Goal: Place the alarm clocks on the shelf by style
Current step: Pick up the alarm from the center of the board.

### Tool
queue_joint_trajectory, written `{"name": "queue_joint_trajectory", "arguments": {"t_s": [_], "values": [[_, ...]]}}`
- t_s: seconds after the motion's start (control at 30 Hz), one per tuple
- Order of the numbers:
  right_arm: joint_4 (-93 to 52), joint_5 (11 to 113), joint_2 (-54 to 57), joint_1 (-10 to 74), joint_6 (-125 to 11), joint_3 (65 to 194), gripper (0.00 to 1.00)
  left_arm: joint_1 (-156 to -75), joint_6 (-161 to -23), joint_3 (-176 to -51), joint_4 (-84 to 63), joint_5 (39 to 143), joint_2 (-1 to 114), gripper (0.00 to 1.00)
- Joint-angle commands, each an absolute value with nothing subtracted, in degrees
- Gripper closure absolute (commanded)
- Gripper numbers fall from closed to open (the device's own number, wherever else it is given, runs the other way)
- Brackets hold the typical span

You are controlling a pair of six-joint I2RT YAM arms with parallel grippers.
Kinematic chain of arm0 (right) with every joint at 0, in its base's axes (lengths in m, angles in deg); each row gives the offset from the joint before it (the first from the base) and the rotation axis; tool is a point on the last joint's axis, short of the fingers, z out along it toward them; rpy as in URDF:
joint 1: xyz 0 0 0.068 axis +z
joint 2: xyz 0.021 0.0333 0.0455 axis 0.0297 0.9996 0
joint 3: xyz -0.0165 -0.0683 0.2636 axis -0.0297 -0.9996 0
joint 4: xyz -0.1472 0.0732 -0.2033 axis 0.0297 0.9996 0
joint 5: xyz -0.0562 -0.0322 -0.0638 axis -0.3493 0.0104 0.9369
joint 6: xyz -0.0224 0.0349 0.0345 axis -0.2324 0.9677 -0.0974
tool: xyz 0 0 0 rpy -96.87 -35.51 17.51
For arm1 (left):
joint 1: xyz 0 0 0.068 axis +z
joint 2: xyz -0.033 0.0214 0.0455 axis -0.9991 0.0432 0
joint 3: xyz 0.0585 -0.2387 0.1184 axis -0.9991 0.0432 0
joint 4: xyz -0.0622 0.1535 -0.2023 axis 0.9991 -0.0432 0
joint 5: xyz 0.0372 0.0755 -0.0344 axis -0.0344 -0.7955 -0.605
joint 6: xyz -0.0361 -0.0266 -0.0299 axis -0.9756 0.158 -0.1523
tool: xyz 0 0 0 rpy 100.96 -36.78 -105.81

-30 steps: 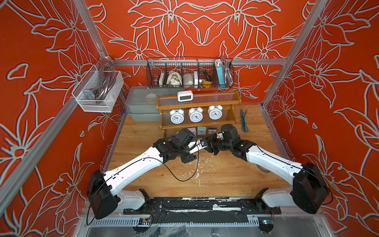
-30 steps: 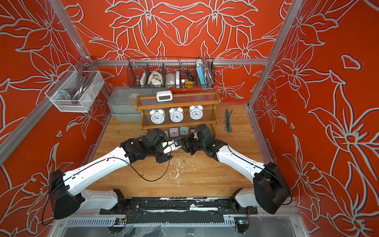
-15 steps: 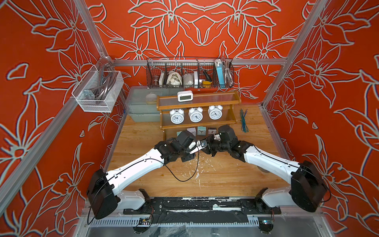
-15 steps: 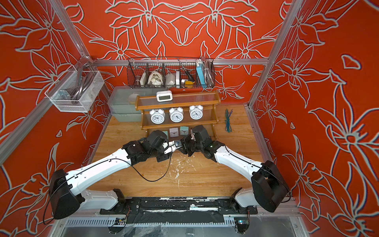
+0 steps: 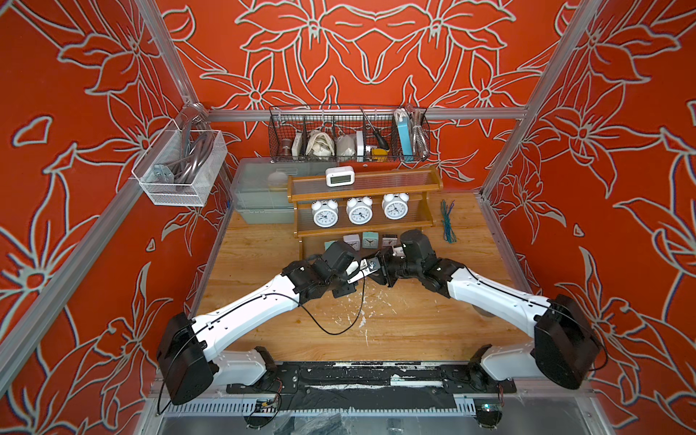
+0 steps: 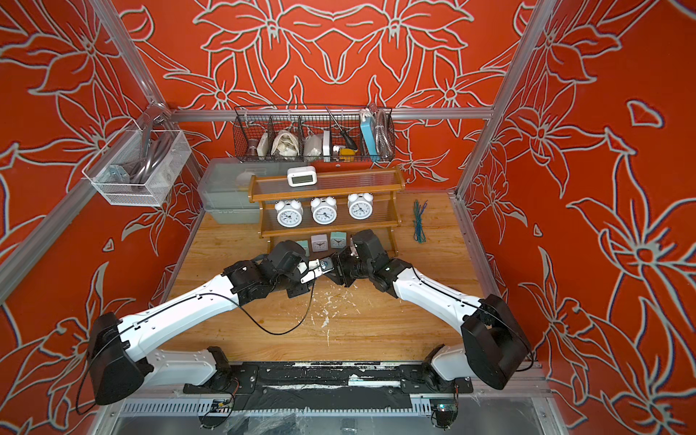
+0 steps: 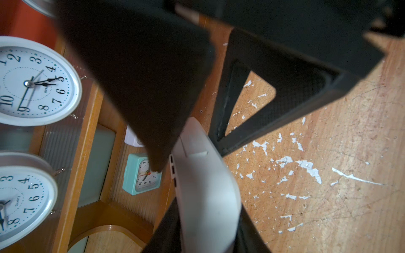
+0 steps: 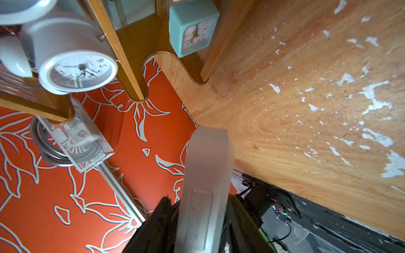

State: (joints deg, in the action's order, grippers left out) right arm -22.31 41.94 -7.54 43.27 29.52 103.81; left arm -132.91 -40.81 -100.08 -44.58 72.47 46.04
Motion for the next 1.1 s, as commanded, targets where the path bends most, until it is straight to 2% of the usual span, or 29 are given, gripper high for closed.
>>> {"name": "queue_joint_trajectory", "arguments": {"t_s": [0.0,0.1,0.2,0.4,0.57,0.73,1.07], "values": [[-22.99,42.44,-9.36,43.32,27.02,102.35,0.4,-132.22,-42.68,-100.35,-44.14,74.09,44.14,0.9],[-21.68,42.62,-10.08,42.35,23.34,101.86,0.28,-129.79,-44.71,-101.18,-45.76,77.86,43.61,0.91],[-22.53,42.28,-10.31,40.73,19.06,100.46,0.24,-125.18,-47.82,-102.83,-48.4,85.17,43.14,0.91],[-27.37,38.23,-9.23,35.61,2.67,99.57,0.25,-115.55,-51.16,-104.49,-53.26,102.62,41.94,0.91],[-18.52,33.67,-8.43,34.05,-20.33,106.5,0.26,-107.93,-52.49,-104.31,-55.8,120.05,40.95,0.9],[-18.69,32.88,-12.08,33.98,-33.51,106.53,0.29,-101.68,-54.01,-103.63,-56.23,134.52,40.37,0.89],[-23.97,14.34,-17.16,34.04,-52.17,104.2,0.31,-99.17,-54.18,-101.87,-55.74,150.04,40.44,0.88]]}}
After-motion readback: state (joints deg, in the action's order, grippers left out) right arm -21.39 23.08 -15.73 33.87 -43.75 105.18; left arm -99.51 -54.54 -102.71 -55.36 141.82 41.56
